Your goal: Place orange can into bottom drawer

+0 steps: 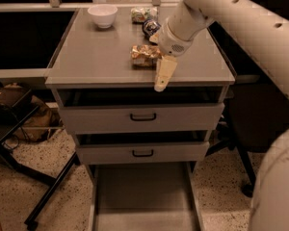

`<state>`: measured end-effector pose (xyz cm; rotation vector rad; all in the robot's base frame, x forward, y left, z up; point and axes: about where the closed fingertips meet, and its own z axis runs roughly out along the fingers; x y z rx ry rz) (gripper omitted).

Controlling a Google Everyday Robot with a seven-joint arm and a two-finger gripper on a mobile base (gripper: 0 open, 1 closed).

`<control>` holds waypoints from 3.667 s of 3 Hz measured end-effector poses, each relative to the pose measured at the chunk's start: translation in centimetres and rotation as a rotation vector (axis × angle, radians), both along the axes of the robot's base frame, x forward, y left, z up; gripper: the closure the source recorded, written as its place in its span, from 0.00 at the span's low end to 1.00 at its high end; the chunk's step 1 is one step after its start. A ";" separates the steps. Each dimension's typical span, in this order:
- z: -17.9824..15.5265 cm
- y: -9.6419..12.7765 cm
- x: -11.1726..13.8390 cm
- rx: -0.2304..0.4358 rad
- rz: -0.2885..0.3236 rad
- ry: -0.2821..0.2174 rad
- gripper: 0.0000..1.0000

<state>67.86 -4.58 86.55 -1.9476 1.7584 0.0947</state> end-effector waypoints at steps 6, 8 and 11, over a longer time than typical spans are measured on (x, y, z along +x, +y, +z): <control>1.7 0.7 6.5 -0.053 -0.012 -0.203 0.00; 2.6 2.4 6.5 -0.022 0.091 -0.105 0.00; -1.2 2.9 7.6 0.024 0.123 0.020 0.19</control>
Offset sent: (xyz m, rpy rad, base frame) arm 0.0246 0.0232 -0.0046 -0.0145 -0.0763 0.0150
